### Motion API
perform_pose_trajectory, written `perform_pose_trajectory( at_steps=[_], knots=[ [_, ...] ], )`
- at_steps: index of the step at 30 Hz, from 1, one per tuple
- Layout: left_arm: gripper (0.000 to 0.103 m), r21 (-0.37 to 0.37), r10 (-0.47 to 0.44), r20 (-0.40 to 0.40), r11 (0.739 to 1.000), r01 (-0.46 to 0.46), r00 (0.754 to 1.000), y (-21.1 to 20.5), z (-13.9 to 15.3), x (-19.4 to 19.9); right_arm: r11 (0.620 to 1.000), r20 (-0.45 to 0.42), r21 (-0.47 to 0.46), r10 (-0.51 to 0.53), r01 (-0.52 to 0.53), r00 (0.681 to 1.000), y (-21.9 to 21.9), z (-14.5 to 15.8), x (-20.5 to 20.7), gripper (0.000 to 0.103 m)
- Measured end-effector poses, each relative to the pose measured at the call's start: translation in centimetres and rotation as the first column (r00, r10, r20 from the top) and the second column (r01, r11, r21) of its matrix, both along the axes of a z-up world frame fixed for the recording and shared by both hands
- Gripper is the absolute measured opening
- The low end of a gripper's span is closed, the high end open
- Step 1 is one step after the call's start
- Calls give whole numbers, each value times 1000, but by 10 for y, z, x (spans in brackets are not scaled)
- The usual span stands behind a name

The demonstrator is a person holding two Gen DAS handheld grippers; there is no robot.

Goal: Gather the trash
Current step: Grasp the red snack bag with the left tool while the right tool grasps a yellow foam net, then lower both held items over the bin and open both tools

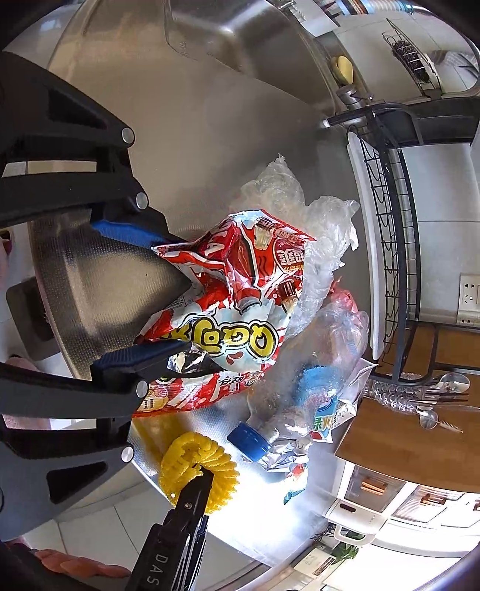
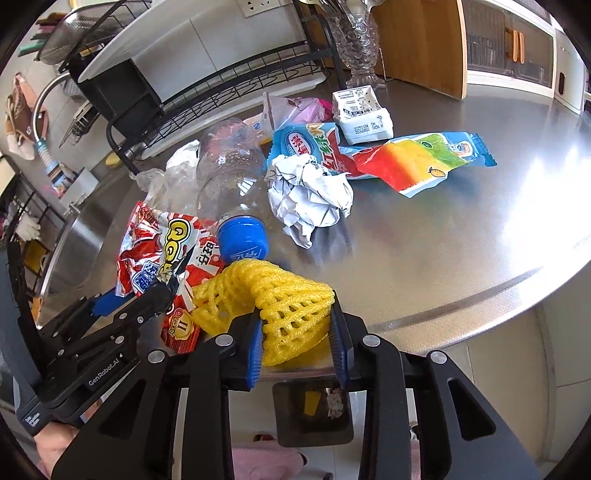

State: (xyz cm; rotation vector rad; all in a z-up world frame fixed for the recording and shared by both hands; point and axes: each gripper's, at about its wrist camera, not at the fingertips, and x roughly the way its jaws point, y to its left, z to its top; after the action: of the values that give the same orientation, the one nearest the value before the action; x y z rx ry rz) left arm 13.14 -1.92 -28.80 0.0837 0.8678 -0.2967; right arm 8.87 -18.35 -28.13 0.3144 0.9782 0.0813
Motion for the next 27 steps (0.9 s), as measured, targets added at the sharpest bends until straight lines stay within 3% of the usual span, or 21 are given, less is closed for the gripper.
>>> perform_pose_trajectory(
  at_steps=[7, 11, 27],
  knots=[
    [12, -14, -1, -8, 1000, 1, 1000, 1, 1, -5, 1000, -10, -1, 14, -14, 1000, 1, 3, -6, 27],
    [5, -13, 15, 10, 1000, -15, 1000, 6, 8, -15, 1000, 0, -3, 27, -27, 1000, 5, 6, -13, 24],
    [4, 6, 44, 82, 999, -45, 996, 29, 34, -94, 998, 43, -11, 62, -62, 997, 23, 26, -65, 23]
  ],
)
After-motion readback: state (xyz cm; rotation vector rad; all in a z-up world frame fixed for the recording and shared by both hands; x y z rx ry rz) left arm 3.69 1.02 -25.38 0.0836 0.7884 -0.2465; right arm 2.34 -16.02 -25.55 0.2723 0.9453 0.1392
